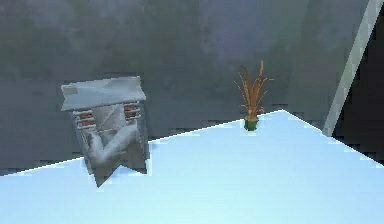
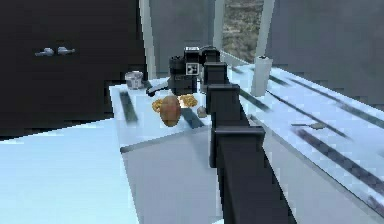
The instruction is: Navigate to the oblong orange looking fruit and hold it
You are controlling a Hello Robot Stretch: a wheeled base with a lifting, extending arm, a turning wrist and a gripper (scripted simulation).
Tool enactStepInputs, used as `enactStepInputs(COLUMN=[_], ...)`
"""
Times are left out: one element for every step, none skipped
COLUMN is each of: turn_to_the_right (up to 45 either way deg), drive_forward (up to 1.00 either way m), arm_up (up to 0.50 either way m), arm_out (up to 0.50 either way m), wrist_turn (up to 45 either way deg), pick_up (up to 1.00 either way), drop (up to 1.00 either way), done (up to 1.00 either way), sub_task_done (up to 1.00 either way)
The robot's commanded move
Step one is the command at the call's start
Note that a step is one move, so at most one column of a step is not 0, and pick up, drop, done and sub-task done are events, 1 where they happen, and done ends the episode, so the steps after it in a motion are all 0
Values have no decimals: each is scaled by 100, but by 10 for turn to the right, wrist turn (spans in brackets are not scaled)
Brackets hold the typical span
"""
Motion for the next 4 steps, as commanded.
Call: enactStepInputs(turn_to_the_right=[0,0,0,0], drive_forward=[0,0,0,0], arm_up=[-10,0,10,0], arm_out=[0,0,0,0], wrist_turn=[0,0,0,0], pick_up=[0,100,0,0], drop=[0,0,0,0], done=[0,0,0,100], sub_task_done=[0,0,0,0])
